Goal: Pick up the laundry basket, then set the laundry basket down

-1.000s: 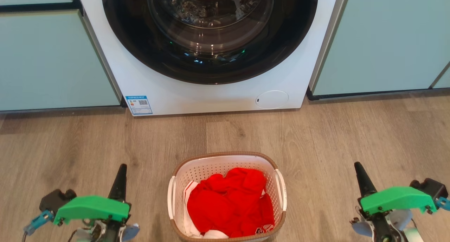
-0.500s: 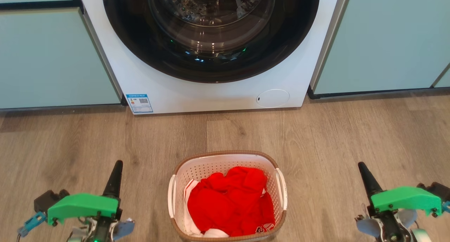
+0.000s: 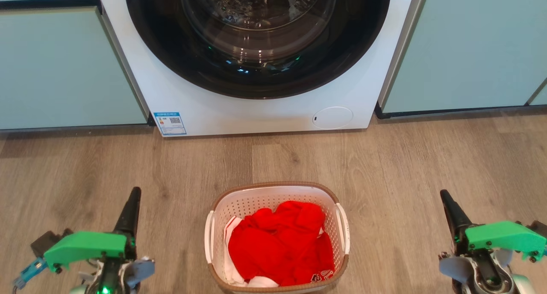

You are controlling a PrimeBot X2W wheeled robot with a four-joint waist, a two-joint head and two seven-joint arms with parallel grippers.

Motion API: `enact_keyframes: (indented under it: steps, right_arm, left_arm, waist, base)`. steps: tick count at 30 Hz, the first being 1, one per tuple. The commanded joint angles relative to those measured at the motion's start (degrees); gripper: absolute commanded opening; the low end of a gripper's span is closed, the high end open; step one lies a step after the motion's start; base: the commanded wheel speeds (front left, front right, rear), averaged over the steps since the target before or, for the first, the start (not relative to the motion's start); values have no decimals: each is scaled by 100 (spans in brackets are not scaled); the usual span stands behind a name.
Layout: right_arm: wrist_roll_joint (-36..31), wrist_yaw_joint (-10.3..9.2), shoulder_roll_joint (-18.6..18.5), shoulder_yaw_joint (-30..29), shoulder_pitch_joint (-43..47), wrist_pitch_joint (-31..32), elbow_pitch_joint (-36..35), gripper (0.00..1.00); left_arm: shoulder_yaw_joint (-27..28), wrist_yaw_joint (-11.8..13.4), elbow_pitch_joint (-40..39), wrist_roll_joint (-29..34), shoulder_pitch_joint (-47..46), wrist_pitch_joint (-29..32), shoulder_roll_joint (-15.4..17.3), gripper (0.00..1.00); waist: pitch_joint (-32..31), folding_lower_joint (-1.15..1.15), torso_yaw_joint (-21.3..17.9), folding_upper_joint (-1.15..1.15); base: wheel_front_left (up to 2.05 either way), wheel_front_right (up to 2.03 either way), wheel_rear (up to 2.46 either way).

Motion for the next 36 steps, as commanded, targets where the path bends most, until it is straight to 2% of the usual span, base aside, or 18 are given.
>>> enact_keyframes:
  steps: [1,17,36]
  right_arm:
    - [157,35,-60,41,-301,59,-214,0]
    - [1175,41,-46,-184,-374,345,-242,0]
    - [1142,41,-19,-222,-377,376,-240,0]
  left_arm:
    - [250,-63,-175,-140,-348,39,69,0]
    - [549,-211,-165,-1103,-454,332,59,0]
    - [580,-211,-164,-1077,-456,357,37,0]
  waist:
    - [3,0,2,0]
    - [44,0,25,0]
    - [44,0,25,0]
  base:
    - [0,0,0]
    - [0,0,0]
    - [0,0,0]
